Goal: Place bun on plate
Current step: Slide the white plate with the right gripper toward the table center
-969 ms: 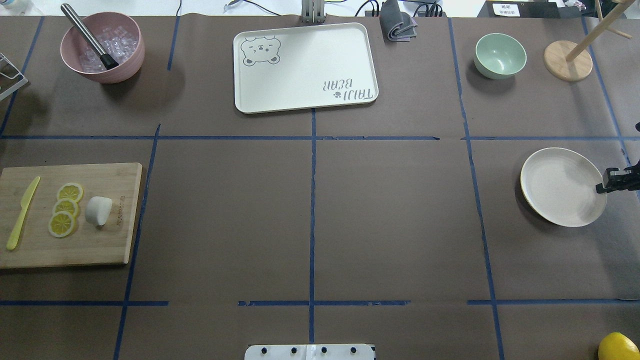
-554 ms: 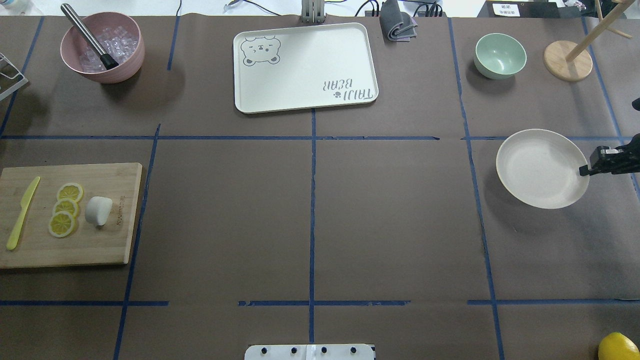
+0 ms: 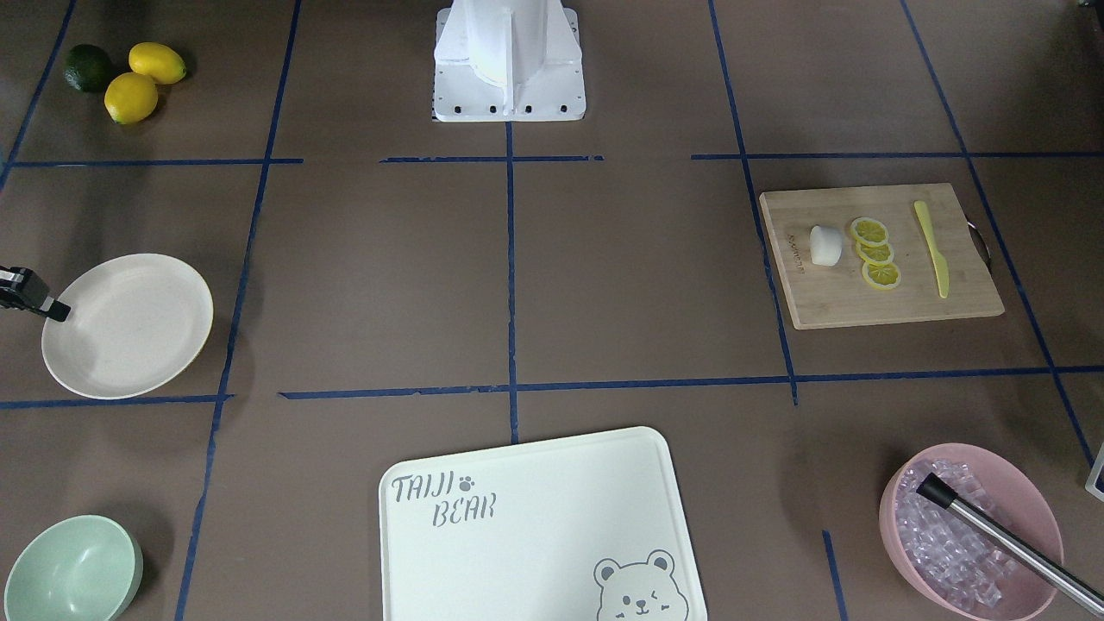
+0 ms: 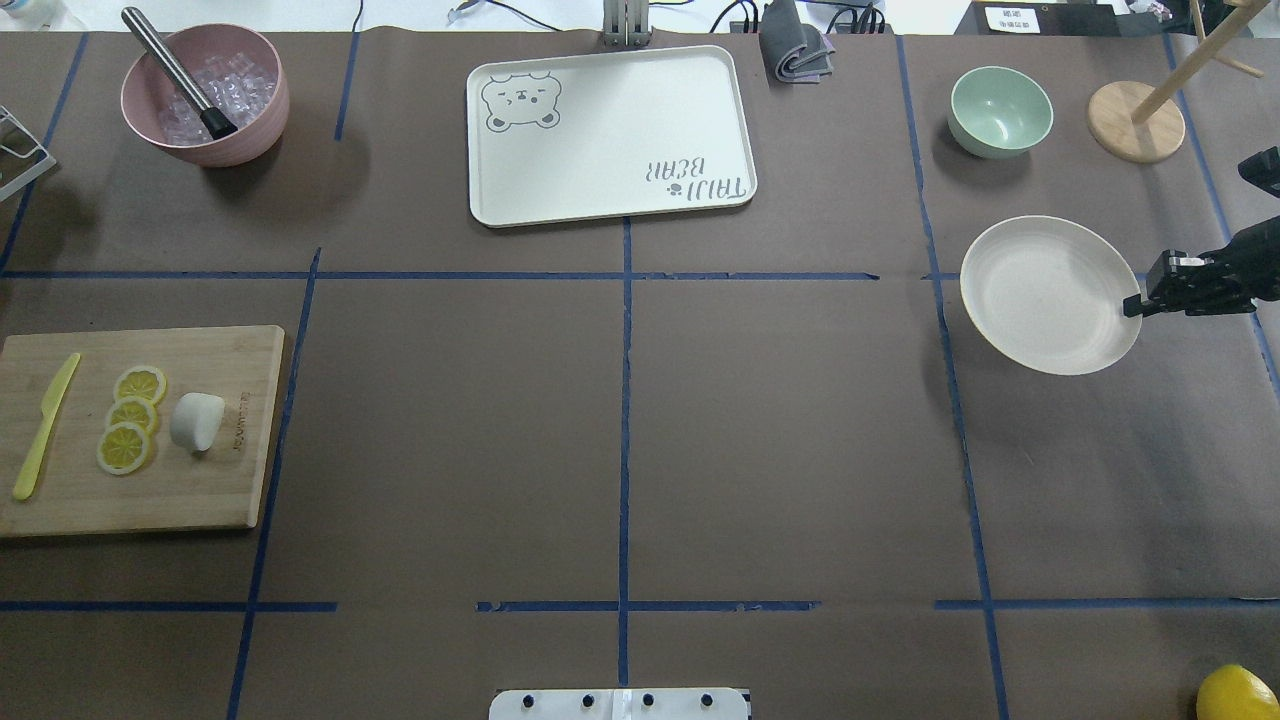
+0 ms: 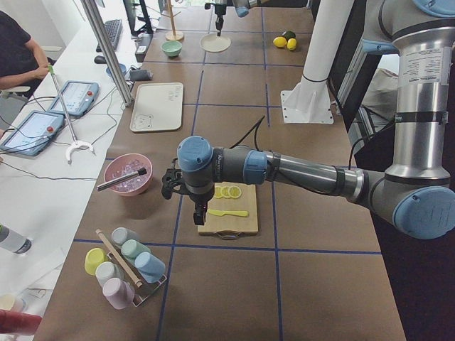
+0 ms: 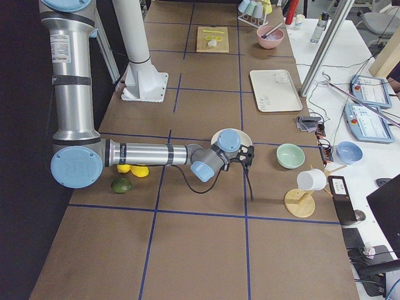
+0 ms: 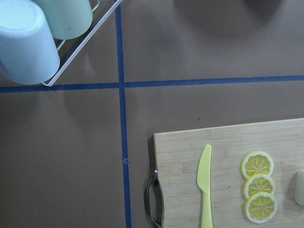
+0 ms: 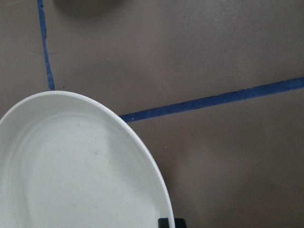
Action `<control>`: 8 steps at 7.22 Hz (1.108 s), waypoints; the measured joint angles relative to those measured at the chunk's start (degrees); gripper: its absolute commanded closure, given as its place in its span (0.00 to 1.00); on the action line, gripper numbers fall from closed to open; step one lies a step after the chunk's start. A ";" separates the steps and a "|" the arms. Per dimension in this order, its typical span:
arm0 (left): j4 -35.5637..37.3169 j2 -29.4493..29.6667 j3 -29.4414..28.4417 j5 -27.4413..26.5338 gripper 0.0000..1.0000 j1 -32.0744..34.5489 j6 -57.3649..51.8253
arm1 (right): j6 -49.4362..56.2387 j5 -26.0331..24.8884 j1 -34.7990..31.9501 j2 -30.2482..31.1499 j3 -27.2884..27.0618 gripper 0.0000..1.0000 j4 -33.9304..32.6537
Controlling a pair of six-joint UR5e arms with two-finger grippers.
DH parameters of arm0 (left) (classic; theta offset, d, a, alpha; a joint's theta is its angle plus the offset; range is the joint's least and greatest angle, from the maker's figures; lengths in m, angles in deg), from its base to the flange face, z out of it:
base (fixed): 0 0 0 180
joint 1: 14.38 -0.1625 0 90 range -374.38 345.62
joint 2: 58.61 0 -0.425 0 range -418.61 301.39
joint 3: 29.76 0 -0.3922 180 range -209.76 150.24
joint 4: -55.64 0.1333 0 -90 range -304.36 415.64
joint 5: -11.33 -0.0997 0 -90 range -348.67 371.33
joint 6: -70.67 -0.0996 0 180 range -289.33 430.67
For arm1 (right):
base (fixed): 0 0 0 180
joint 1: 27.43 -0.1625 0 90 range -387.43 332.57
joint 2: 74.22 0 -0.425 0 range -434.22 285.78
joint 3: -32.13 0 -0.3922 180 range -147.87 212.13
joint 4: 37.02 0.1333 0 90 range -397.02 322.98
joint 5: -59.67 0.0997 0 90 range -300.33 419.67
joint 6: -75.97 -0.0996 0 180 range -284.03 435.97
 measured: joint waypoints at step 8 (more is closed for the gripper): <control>-0.52 -4.96 4.44 0.07 0.00 0.06 -0.43 | -29.02 -11.51 17.18 -19.96 -0.86 1.00 -0.72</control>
